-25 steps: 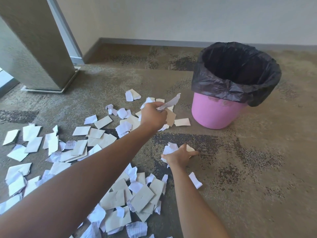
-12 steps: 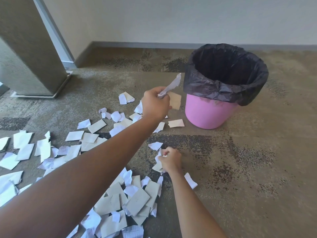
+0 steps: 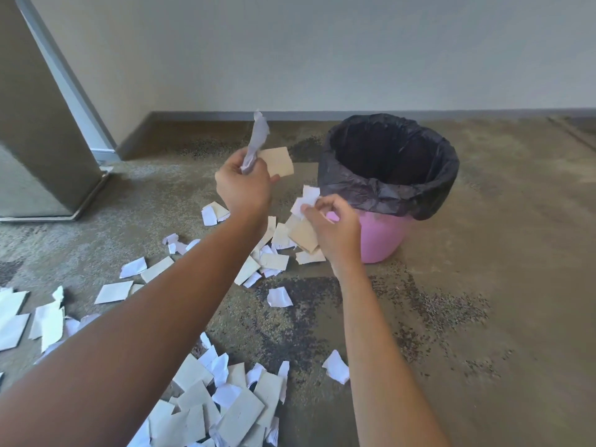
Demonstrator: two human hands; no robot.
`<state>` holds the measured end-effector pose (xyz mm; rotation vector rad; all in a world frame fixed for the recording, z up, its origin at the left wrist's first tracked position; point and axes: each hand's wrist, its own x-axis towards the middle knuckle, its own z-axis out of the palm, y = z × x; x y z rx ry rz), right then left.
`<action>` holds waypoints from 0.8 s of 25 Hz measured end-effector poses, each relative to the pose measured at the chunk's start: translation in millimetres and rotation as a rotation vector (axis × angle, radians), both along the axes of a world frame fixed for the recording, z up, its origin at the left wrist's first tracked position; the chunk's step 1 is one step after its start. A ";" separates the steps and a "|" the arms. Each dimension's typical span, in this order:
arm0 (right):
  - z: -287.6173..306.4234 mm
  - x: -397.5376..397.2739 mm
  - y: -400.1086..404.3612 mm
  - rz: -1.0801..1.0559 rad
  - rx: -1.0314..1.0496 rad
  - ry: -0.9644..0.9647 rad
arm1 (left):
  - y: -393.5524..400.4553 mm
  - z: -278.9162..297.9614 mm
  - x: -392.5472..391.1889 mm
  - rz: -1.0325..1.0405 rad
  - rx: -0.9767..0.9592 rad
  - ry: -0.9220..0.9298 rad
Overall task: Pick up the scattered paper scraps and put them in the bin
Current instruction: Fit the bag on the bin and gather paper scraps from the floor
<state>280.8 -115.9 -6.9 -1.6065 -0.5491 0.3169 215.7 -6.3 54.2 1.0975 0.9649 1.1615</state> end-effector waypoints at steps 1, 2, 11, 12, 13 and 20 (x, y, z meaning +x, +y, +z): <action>23.3 10.0 -1.5 -0.017 0.043 -0.104 | 1.0 3.5 2.2 0.008 0.009 -0.017; 44.4 20.9 -2.6 -0.048 0.077 -0.191 | 0.9 6.0 4.9 0.000 0.020 -0.028; 86.8 144.2 -8.4 -0.463 -0.136 -0.410 | -20.5 22.5 56.0 -0.212 -0.066 0.001; 84.2 150.6 -11.7 -0.429 -0.224 -0.385 | -25.5 28.8 65.7 -0.242 -0.085 0.012; 81.4 154.6 -14.0 -0.387 -0.289 -0.365 | -30.9 35.2 75.8 -0.275 -0.083 0.031; 75.3 138.6 -24.2 -0.341 -0.291 -0.256 | -54.1 48.5 125.6 -0.609 -0.022 0.273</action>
